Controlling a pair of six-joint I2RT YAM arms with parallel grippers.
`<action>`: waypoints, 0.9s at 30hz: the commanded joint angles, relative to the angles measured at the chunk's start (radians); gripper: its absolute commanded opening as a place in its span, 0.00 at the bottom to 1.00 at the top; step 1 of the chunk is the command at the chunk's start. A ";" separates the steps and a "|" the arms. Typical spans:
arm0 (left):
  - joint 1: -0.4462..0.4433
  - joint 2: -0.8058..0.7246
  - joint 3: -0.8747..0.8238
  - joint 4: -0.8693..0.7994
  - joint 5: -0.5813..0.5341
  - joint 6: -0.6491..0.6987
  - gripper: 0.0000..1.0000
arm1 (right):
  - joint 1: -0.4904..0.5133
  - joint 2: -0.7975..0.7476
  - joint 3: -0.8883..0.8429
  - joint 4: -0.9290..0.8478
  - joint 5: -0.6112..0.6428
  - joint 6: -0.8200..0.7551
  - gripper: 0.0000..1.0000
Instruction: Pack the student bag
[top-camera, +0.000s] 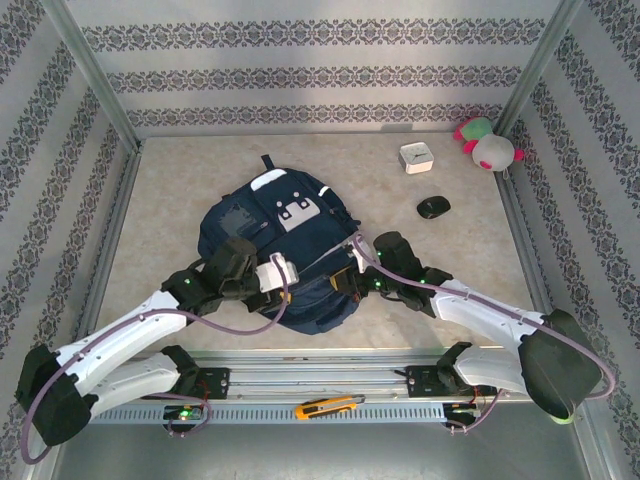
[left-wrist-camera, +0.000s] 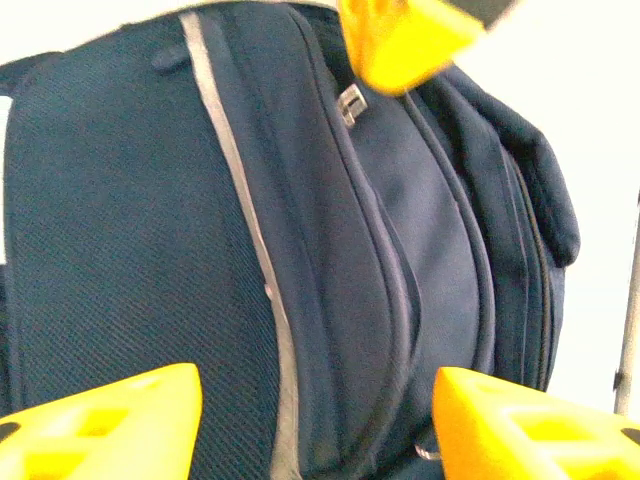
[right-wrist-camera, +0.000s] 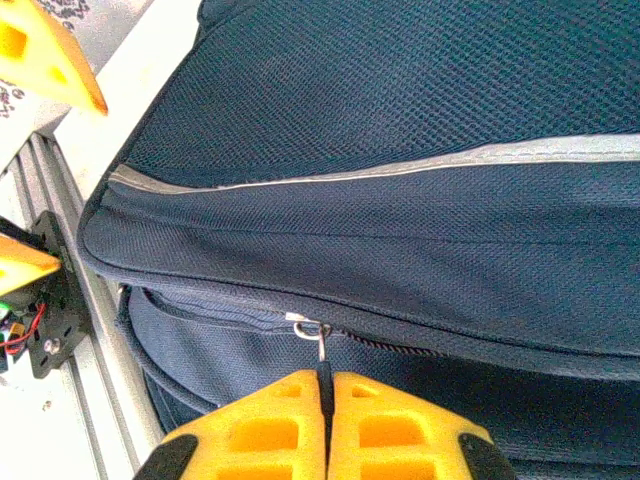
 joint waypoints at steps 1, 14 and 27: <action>-0.049 0.031 0.044 0.108 0.003 -0.163 0.68 | 0.011 0.012 0.028 0.011 0.027 -0.018 0.00; -0.174 0.295 0.091 0.235 -0.271 -0.198 0.68 | 0.027 -0.005 0.022 0.007 0.044 -0.014 0.00; -0.174 0.257 0.030 0.299 -0.304 -0.221 0.21 | 0.038 0.001 0.042 0.010 0.052 -0.030 0.00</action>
